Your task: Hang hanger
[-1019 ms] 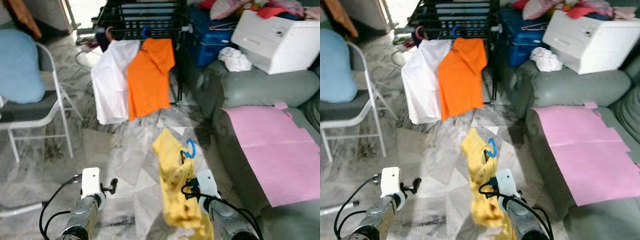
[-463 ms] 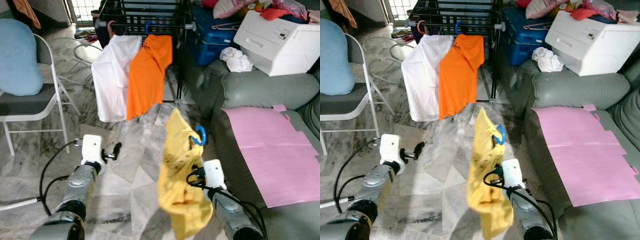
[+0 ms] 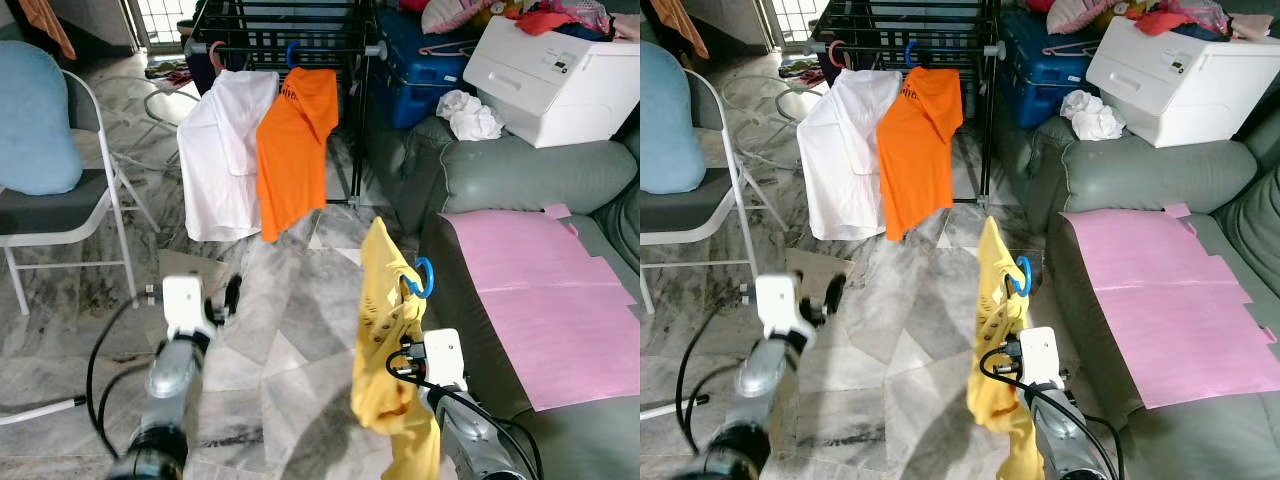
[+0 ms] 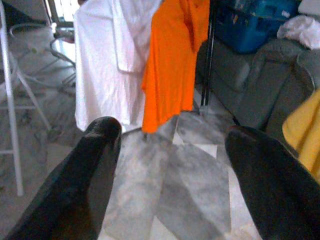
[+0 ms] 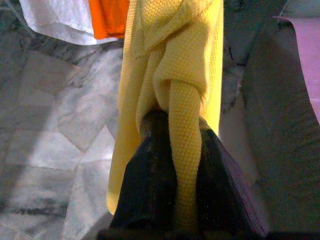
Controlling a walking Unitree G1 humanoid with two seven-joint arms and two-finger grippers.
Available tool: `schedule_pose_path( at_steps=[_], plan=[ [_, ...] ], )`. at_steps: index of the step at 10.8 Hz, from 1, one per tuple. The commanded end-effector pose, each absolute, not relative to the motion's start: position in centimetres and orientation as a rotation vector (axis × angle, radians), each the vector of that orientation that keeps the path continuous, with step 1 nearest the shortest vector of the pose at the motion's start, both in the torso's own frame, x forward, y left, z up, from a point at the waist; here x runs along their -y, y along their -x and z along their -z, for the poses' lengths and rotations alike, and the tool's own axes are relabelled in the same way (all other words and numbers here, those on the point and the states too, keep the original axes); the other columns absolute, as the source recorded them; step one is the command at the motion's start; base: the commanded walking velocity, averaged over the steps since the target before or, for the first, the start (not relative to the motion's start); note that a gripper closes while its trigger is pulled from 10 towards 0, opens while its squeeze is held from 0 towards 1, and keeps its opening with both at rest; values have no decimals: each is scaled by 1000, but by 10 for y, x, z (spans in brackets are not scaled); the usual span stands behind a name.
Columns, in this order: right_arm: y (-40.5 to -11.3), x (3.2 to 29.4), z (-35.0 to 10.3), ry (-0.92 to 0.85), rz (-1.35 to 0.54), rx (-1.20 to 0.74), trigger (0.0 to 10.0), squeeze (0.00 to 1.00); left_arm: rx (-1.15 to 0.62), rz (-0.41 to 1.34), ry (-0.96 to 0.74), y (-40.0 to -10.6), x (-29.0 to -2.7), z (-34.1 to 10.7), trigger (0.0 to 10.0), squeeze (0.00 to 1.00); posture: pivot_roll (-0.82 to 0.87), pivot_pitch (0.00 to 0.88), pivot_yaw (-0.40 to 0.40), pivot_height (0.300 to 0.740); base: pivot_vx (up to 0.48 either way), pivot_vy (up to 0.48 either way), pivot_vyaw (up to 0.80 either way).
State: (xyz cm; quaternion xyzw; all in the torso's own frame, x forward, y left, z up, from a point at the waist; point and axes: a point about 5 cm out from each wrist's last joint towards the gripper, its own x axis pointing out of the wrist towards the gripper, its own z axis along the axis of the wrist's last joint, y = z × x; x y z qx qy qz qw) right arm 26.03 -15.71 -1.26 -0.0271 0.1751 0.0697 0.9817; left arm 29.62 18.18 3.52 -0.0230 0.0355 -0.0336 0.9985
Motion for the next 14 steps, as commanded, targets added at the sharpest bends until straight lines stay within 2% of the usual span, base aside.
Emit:
schedule_pose_path(
  at_steps=[1, 4, 5, 6, 9, 14],
  plan=[
    [-269, 157, 1, 53, -139, -289, 10000, 0, -46, 89, 27, -297, -180, -39, 0, 0, -86, 53, 2, 740, 0, 0, 0],
    [-271, 156, -2, 50, -130, -278, 10000, 0, -88, 80, 10, -295, -176, -34, 0, 0, -94, 60, 13, 740, 0, 0, 0],
    [-270, 154, -2, 46, -129, -277, 10000, 0, -118, 73, -9, -295, -174, -31, 10000, 0, -96, 61, 16, 740, 0, 0, 0],
    [-269, 154, -2, 44, -129, -277, 10000, 0, -117, 61, -14, -295, -174, -31, 10000, 1000, -100, 62, 19, 740, 0, 0, 0],
    [-264, 144, 2, 52, -185, -292, 10000, 0, -178, 2, -75, -292, -179, -22, 10000, 1000, -123, 66, 26, 740, 0, 0, 0],
    [-267, 140, 2, 62, -221, -310, 10000, 0, -245, -90, -135, -291, -183, -14, 10000, 1000, -92, 47, 15, 740, 0, 0, 780]
  ],
)
